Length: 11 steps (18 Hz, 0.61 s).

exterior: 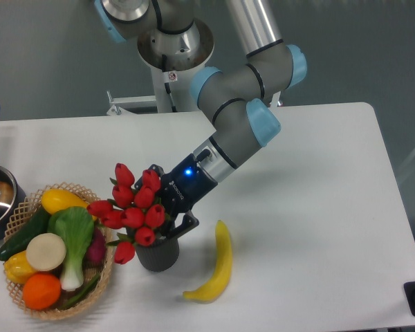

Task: Pick up the flowers from the vase
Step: 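Lower the gripper around the tulip stems and close it, then lift the gripped tulips up out of the black vase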

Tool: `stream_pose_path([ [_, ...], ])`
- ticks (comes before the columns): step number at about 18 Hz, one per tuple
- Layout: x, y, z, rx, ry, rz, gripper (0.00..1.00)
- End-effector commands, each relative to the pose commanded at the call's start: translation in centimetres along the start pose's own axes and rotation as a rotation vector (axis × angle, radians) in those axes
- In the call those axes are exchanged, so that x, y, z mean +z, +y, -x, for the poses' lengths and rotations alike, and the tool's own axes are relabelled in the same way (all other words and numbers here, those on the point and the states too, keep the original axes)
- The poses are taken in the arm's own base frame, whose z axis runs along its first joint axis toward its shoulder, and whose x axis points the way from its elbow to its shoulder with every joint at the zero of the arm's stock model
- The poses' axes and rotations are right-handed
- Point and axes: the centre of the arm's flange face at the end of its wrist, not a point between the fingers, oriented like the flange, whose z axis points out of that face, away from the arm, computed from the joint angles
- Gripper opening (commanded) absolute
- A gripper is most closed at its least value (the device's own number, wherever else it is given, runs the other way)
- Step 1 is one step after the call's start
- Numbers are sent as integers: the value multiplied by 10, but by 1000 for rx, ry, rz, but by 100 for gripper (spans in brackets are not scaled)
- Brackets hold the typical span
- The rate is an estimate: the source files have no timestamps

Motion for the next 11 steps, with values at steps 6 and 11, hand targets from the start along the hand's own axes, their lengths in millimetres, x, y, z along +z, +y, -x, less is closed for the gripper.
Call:
stream_pose_path([
  [6, -8, -4, 1, -17, -14, -9, 39],
  [11, -28, -26, 4, -66, -34, -76, 38],
])
